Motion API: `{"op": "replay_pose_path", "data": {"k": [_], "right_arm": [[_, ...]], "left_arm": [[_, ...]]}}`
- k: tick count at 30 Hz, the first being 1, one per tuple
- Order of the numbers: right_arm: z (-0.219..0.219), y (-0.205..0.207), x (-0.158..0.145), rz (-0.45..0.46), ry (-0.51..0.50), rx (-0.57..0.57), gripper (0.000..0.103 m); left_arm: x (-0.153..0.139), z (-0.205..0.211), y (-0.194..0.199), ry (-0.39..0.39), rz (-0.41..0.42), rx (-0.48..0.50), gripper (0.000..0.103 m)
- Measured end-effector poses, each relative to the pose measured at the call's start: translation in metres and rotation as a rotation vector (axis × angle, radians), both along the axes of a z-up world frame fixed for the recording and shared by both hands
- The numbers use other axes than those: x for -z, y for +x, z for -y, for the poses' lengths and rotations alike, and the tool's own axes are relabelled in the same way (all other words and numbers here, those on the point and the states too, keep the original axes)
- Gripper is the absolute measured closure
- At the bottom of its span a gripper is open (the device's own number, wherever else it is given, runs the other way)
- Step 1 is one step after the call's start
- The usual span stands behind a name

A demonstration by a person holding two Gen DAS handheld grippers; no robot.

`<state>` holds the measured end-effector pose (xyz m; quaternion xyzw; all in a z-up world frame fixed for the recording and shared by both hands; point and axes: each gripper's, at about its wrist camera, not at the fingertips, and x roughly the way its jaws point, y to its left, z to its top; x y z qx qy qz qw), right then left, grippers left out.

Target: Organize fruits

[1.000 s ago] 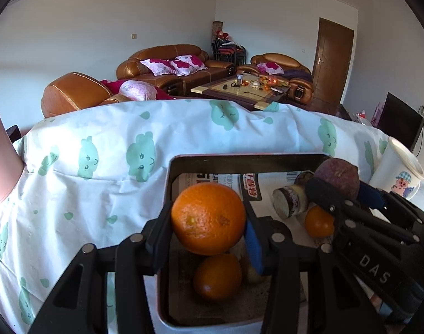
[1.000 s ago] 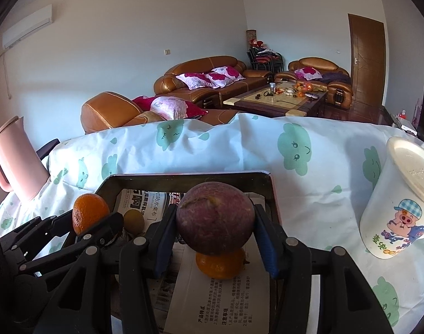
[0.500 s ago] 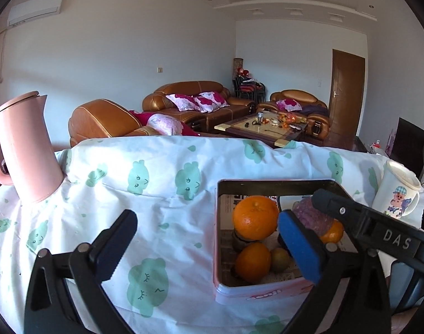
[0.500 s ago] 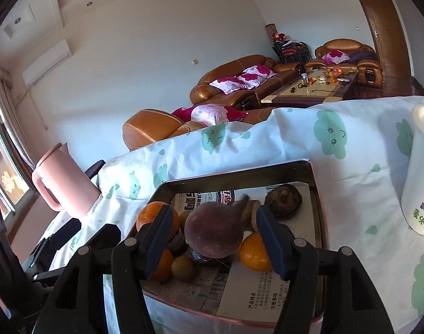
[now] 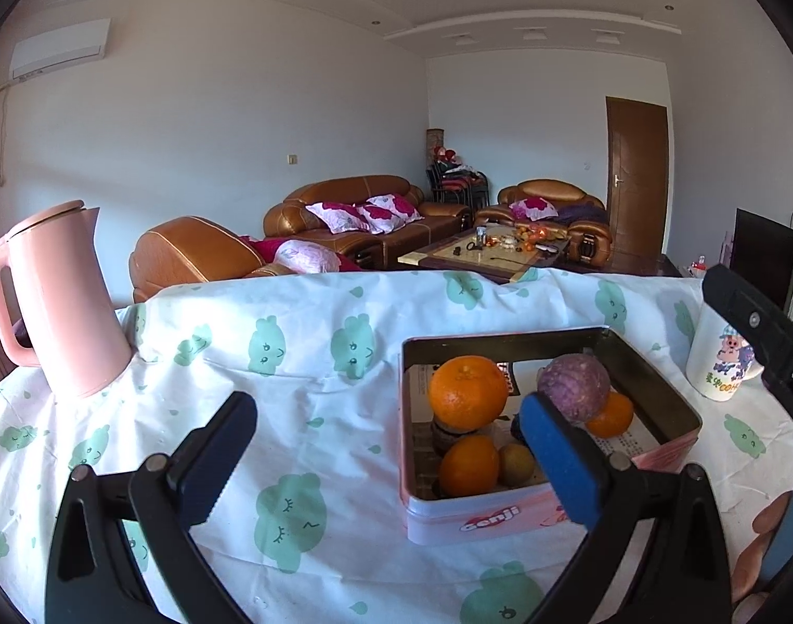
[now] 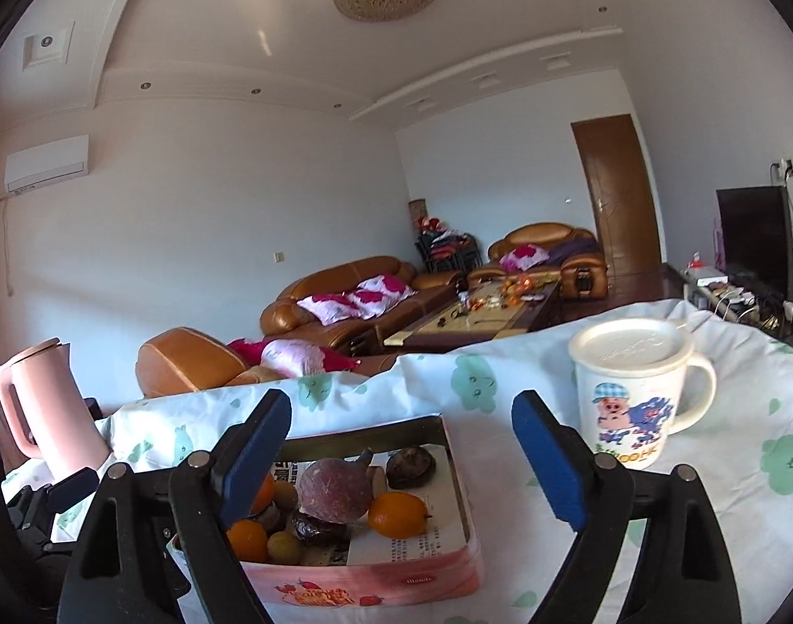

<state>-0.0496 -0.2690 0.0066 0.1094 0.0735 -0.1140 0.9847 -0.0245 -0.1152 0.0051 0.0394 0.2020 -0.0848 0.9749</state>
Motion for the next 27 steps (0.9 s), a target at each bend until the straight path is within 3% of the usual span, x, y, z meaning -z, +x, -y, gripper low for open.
{"op": "replay_pose_path", "data": {"k": [8, 27], "right_arm": [[-0.015, -0.032, -0.009, 0.073, -0.080, 0.050, 0.013], [-0.019, -0.037, -0.007, 0.061, -0.094, 0.042, 0.012]], "left_arm": [[-0.005, -0.002, -0.019, 0.004, 0.048, 0.018, 0.000], [-0.003, -0.009, -0.020, -0.016, 0.027, -0.029, 0.000]]}}
